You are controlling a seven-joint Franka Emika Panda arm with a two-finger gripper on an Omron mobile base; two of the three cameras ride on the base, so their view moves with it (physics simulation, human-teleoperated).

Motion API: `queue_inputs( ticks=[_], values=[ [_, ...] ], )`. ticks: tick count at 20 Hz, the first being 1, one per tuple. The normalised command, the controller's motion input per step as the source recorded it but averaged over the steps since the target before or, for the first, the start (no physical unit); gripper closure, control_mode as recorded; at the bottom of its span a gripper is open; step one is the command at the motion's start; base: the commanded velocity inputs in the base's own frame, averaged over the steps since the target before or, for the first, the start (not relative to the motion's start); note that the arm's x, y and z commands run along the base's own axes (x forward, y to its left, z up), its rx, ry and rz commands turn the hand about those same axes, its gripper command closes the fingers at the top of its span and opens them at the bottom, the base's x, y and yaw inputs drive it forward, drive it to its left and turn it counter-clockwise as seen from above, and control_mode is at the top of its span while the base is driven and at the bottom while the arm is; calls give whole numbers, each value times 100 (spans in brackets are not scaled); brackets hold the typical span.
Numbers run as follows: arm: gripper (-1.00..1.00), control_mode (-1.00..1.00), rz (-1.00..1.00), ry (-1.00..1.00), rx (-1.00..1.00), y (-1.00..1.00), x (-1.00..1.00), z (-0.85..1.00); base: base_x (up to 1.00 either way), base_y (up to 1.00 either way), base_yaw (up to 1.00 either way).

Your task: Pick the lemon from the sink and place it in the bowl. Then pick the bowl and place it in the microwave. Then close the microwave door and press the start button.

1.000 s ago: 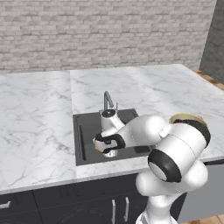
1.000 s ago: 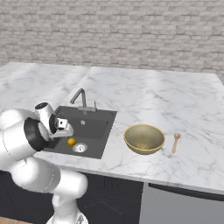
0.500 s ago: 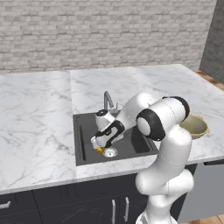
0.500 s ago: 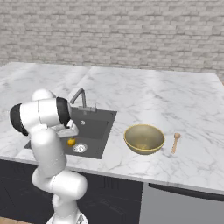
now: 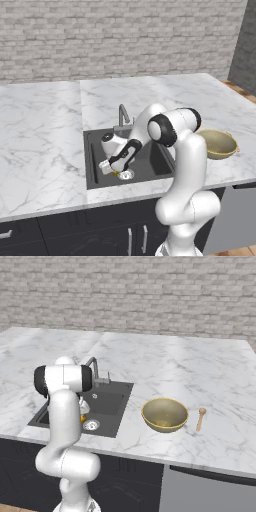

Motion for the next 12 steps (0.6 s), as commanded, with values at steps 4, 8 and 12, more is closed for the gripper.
queue_inputs(
  ticks=[4, 8, 12],
  values=[
    [-100, -100, 0, 0, -3, 8, 51, -34, 0, 0, 0],
    [-100, -100, 0, -2, -2, 10, 33, -36, 0, 0, 0],
    [-100, -100, 0, -1, 0, 6, 44, -28, 0, 0, 0]
  ],
)
